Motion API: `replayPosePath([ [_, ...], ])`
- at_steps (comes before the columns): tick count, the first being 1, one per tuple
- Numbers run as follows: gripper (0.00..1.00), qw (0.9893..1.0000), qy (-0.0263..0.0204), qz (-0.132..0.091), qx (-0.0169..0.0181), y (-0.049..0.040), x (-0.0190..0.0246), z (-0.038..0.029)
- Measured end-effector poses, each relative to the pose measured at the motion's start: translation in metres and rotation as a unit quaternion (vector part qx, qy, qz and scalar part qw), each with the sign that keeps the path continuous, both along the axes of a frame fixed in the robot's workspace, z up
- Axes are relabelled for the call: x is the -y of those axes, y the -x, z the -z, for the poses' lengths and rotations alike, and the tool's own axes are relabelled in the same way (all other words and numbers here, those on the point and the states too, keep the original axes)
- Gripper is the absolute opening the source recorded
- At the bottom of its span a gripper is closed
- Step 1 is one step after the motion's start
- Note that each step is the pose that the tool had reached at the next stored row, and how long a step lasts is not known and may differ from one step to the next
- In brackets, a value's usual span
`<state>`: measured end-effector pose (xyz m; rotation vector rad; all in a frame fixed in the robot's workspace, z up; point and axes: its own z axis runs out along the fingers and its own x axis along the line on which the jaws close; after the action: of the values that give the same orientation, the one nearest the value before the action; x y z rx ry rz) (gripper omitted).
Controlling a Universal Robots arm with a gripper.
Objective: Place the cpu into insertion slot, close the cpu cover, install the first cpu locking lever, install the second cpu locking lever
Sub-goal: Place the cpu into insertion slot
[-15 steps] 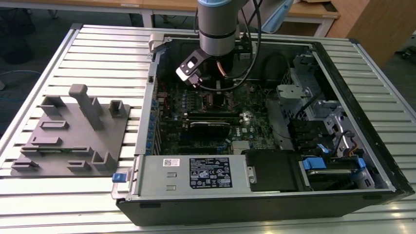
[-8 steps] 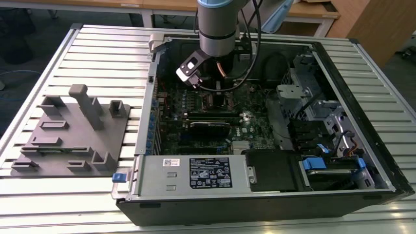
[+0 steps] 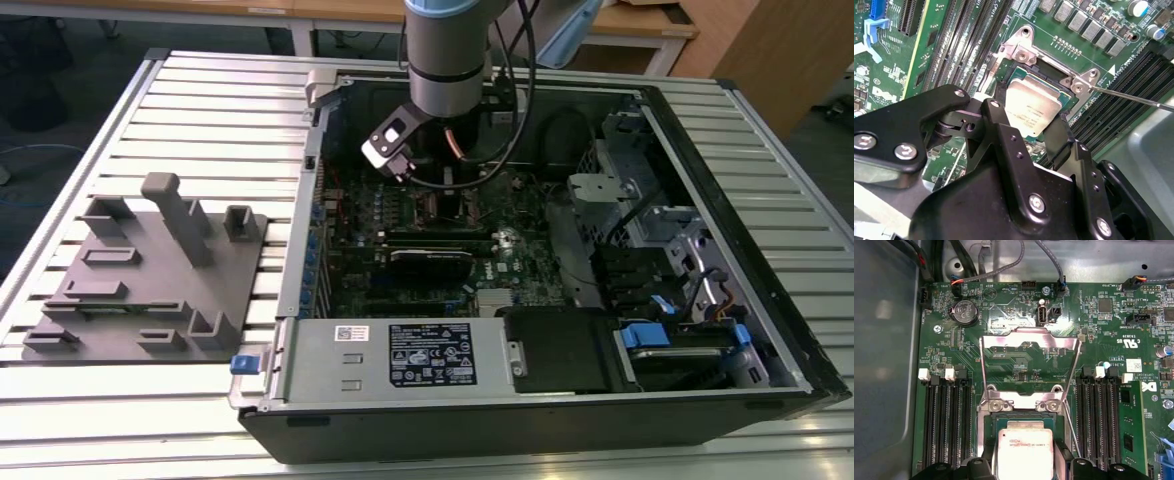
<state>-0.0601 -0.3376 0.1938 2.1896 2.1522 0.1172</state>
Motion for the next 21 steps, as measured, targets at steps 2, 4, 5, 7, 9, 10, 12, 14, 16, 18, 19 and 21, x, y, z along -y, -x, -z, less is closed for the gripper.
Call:
replayPosePath([
  [2,0.54,1.0,-0.0002,0.0,-0.0001,0.0,0.0005,-0.0001],
  [4,0.54,1.0,-0.0002,0.0,-0.0001,0.0,0.0005,-0.0001],
  [5,0.54,1.0,-0.0002,0.0,-0.0001,0.0,0.0006,-0.0001],
  [7,0.54,1.0,-0.0001,0.0,-0.0001,0.0,0.0005,-0.0001],
  [9,0.54,1.0,-0.0002,0.0,-0.0001,-0.0001,0.0003,0.0],
  [10,0.54,1.0,-0.0002,0.0,-0.0001,-0.0002,0.0002,-0.0001],
  [12,0.54,1.0,-0.0002,0.0,-0.0001,-0.0003,0.0001,-0.0001],
  [14,0.54,1.0,-0.0002,-0.001,-0.0001,-0.0008,0.0002,-0.0001],
  [16,0.54,1.0,-0.0002,-0.001,-0.0001,-0.0011,0.0001,0.0],
  [18,0.54,1.0,0.0,0.0,-0.0001,-0.0011,0.0001,0.0],
  [19,0.54,1.0,-0.0001,0.0,-0.0001,-0.0011,0.0001,0.0003],
  [21,0.54,1.0,-0.0002,-0.001,0.0,-0.0012,0.0001,0.0015],
])
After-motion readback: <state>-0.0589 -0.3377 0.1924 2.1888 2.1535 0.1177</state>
